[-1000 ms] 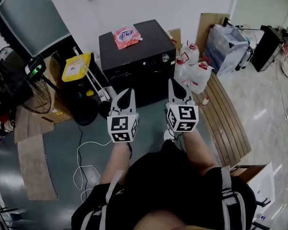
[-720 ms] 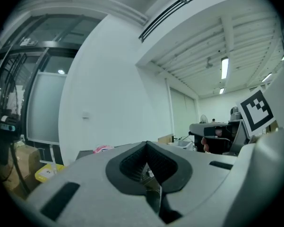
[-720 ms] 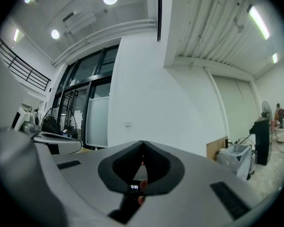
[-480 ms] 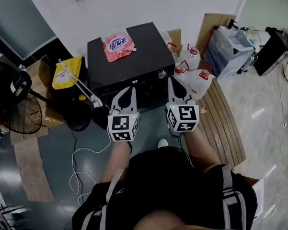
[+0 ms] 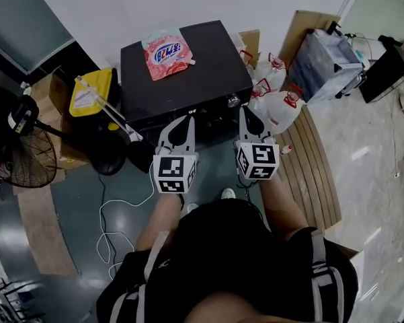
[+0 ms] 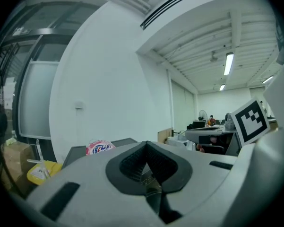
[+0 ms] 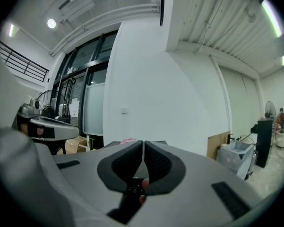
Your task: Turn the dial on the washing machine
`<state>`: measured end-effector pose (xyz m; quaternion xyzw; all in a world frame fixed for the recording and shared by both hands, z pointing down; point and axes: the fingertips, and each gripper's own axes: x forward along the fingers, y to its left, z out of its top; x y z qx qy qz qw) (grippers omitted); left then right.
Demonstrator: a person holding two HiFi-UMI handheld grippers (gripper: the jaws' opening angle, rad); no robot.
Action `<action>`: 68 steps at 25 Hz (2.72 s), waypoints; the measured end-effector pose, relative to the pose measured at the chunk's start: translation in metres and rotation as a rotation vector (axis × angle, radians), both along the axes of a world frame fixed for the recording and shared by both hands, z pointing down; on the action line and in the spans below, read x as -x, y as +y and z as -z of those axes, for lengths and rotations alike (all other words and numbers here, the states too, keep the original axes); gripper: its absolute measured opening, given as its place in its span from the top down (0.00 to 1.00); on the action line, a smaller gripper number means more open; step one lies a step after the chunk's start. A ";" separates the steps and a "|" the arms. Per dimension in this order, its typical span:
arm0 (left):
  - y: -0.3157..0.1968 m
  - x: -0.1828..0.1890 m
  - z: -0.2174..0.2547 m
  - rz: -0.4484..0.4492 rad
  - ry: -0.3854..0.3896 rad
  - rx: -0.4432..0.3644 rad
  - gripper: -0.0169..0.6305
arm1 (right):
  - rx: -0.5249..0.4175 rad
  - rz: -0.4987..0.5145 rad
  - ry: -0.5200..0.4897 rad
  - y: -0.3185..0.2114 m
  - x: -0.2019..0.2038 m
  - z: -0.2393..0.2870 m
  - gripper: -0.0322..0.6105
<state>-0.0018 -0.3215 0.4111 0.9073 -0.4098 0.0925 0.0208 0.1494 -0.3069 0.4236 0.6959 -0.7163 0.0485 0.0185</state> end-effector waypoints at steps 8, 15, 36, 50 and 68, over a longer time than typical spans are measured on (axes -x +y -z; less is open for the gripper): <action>-0.014 -0.004 -0.019 0.008 -0.019 0.040 0.98 | 0.132 0.048 0.053 -0.030 -0.010 -0.060 0.68; -0.020 -0.006 -0.035 0.037 -0.057 0.067 0.98 | 0.254 0.040 0.089 -0.061 -0.029 -0.122 0.67; -0.022 0.025 -0.068 0.212 -0.143 0.129 0.98 | 0.524 0.117 0.399 -0.141 -0.049 -0.272 0.56; -0.020 0.035 -0.078 0.284 -0.148 0.158 0.98 | 0.554 0.078 0.484 -0.155 -0.051 -0.292 0.56; -0.015 0.031 -0.078 0.285 -0.128 0.158 0.98 | 0.521 0.101 -0.037 -0.155 -0.057 -0.296 0.56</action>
